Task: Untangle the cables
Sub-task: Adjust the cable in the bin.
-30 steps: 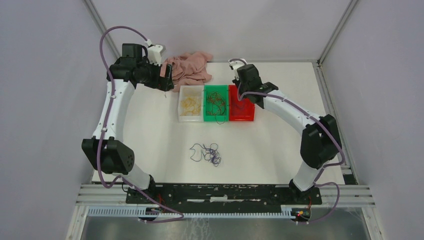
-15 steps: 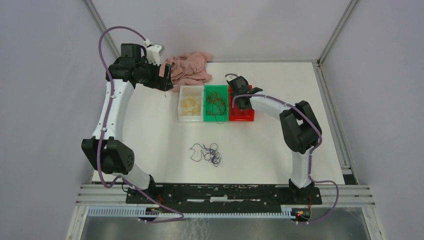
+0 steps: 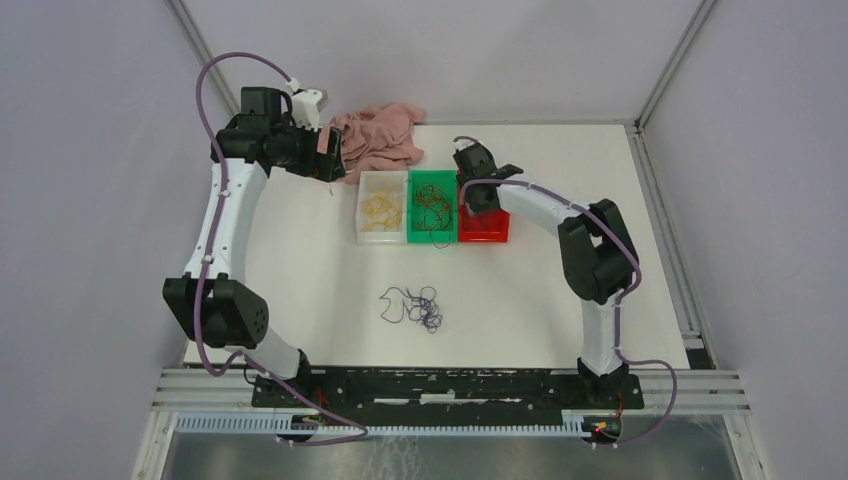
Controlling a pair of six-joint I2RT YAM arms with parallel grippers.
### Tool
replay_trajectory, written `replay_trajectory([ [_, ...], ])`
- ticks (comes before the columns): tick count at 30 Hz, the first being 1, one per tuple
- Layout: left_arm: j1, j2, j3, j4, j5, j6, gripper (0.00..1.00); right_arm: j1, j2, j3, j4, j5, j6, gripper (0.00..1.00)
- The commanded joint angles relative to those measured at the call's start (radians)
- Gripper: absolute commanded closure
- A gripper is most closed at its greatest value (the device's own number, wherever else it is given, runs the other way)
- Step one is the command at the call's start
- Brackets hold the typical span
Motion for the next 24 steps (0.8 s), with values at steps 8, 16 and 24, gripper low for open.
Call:
replay_trajectory([
  [8, 0.009, -0.051, 0.008, 0.009, -0.007, 0.055, 0.01, -0.001, -0.204, 0.093, -0.100, 0.041, 0.063, 0.41],
  [16, 0.009, -0.044, 0.012, 0.008, -0.003, 0.052, 0.01, -0.053, -0.086, 0.152, -0.053, -0.022, 0.127, 0.69],
  [24, 0.009, -0.045, 0.017, 0.009, -0.003, 0.059, 0.01, -0.086, 0.066, 0.179, -0.034, -0.015, 0.155, 0.90],
])
